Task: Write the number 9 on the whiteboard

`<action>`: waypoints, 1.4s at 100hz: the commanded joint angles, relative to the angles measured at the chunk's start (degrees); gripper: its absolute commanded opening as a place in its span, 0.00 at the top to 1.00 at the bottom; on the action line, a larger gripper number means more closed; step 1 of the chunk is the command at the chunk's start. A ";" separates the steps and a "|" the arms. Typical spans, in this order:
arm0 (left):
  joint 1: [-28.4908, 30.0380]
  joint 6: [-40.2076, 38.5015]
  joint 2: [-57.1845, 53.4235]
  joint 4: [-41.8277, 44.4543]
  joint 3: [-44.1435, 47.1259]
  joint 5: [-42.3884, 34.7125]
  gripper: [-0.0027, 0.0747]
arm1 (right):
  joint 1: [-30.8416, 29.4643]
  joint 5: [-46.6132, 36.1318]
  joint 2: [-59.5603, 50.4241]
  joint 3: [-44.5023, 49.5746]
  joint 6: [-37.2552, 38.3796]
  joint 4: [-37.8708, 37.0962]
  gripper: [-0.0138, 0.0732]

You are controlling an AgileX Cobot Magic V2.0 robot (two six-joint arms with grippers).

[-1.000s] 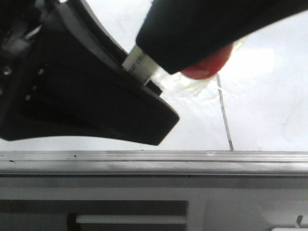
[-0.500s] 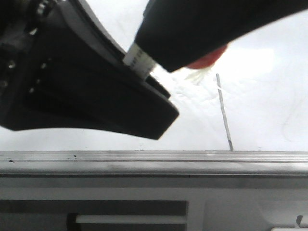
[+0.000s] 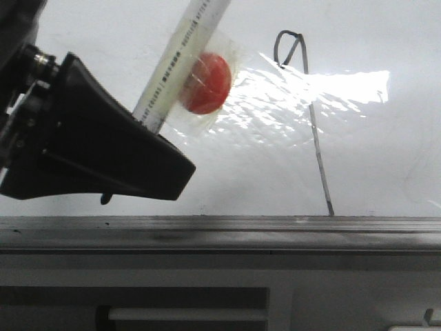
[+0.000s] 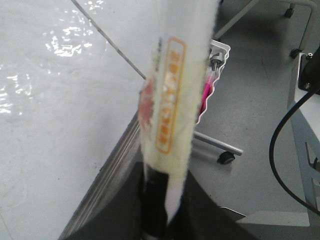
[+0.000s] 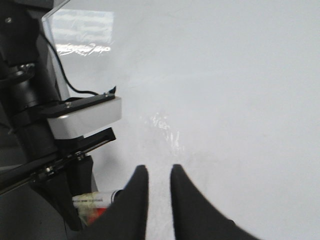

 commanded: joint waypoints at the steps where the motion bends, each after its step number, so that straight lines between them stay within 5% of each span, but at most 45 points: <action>1: 0.12 -0.42 -0.80 -2.21 -1.51 -0.87 0.99 | -2.02 -4.54 -1.47 -1.84 1.73 -0.41 0.91; 37: 0.00 -2.53 -0.38 -24.05 -3.72 -27.68 0.99 | -3.42 -4.31 -2.56 -1.84 4.38 -0.41 0.91; 107: 0.00 -2.53 10.11 -29.66 -7.82 -39.99 0.98 | -3.42 -4.44 -2.20 -1.73 6.70 -0.31 0.91; 131: 0.00 -2.93 10.11 -30.12 -8.24 -40.24 0.58 | -3.42 -4.58 -1.87 -1.73 6.70 1.07 0.91; 140: 0.00 -2.93 10.11 -30.12 -8.24 -40.77 0.53 | -3.42 -4.82 -1.87 -1.73 6.70 1.07 0.91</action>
